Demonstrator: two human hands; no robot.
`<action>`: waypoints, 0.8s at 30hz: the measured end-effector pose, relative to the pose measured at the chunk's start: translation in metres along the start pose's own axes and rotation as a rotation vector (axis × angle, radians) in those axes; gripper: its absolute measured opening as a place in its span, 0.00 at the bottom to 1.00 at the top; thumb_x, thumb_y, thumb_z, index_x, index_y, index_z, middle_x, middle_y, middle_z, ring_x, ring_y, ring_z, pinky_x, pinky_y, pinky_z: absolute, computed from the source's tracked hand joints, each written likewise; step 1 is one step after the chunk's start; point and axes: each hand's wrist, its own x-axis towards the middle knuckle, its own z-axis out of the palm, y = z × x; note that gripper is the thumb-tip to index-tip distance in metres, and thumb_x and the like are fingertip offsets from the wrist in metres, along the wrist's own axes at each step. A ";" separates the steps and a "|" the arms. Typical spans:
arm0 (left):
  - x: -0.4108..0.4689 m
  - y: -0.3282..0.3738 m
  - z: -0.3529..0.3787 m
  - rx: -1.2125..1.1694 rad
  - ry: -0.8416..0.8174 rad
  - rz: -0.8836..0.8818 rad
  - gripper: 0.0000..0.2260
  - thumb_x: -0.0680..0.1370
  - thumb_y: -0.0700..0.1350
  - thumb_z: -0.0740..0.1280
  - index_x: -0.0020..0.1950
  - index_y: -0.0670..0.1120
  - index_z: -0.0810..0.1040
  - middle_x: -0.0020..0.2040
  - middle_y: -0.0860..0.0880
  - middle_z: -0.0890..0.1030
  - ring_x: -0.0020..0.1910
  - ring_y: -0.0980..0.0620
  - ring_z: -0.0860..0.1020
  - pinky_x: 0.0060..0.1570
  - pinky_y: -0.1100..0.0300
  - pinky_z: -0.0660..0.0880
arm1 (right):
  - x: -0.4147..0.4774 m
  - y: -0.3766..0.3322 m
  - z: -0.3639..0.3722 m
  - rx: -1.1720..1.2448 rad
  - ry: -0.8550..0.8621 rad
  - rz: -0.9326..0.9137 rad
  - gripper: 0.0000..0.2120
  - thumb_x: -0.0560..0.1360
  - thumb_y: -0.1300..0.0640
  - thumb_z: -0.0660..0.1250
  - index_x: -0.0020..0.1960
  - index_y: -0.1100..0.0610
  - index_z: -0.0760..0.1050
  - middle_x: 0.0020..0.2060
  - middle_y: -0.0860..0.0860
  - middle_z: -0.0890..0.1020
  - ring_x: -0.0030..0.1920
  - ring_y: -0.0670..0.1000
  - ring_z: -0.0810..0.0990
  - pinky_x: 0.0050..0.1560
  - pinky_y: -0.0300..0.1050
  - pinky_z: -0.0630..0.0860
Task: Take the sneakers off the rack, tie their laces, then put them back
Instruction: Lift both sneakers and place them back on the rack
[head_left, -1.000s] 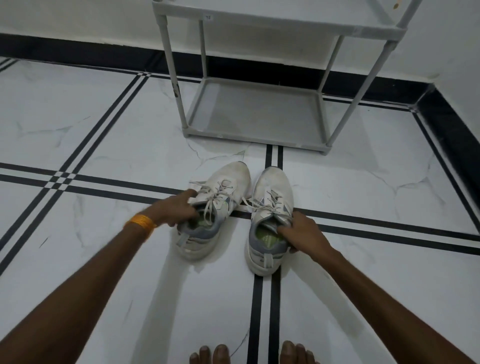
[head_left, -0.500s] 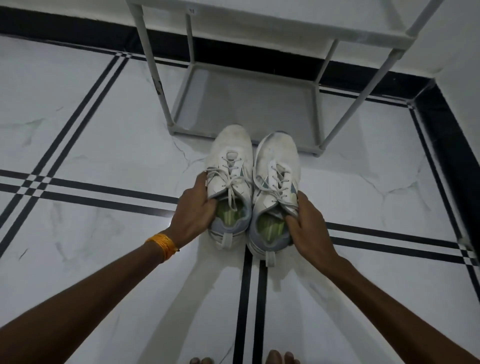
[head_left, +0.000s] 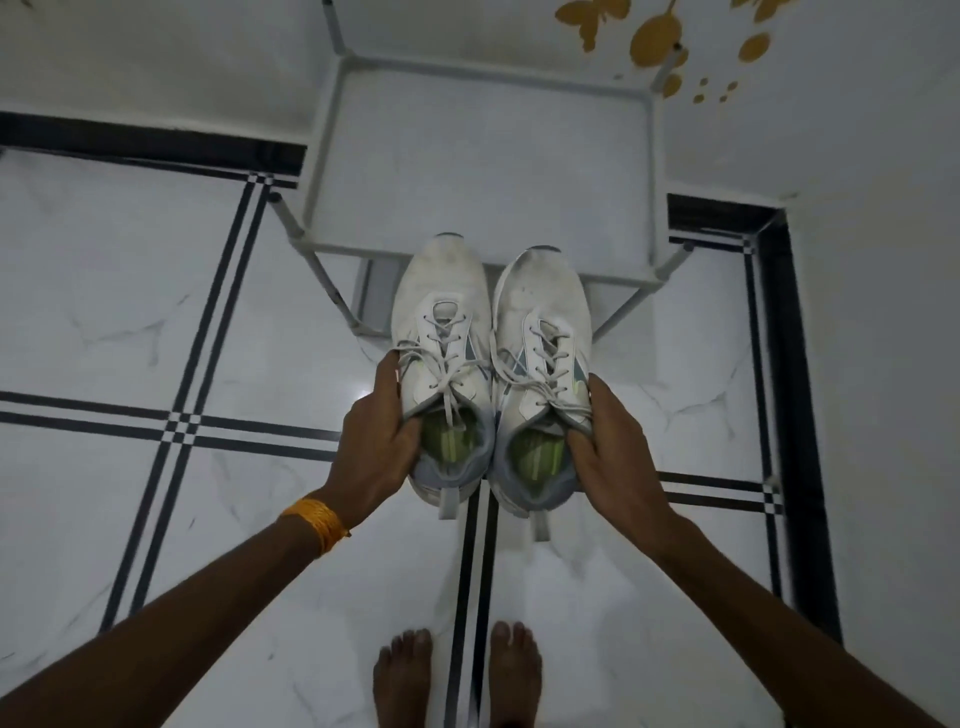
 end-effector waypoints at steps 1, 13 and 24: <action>0.006 0.020 -0.012 -0.002 -0.005 -0.011 0.26 0.77 0.45 0.60 0.75 0.48 0.60 0.56 0.49 0.81 0.47 0.51 0.79 0.44 0.70 0.73 | 0.004 -0.015 -0.015 0.005 0.007 0.004 0.23 0.76 0.51 0.56 0.70 0.57 0.66 0.59 0.51 0.78 0.58 0.51 0.78 0.60 0.52 0.76; 0.181 0.139 -0.100 0.003 -0.044 -0.081 0.28 0.73 0.42 0.58 0.74 0.50 0.60 0.56 0.43 0.82 0.49 0.42 0.81 0.49 0.47 0.80 | 0.168 -0.139 -0.121 -0.055 -0.006 0.035 0.21 0.77 0.65 0.60 0.69 0.58 0.66 0.59 0.55 0.78 0.56 0.53 0.78 0.57 0.54 0.77; 0.341 0.043 -0.054 0.075 -0.132 -0.121 0.25 0.77 0.38 0.60 0.74 0.44 0.60 0.57 0.38 0.81 0.51 0.37 0.81 0.52 0.46 0.79 | 0.332 -0.086 -0.058 -0.151 -0.092 0.193 0.19 0.77 0.63 0.60 0.67 0.60 0.67 0.60 0.58 0.78 0.59 0.60 0.78 0.60 0.57 0.75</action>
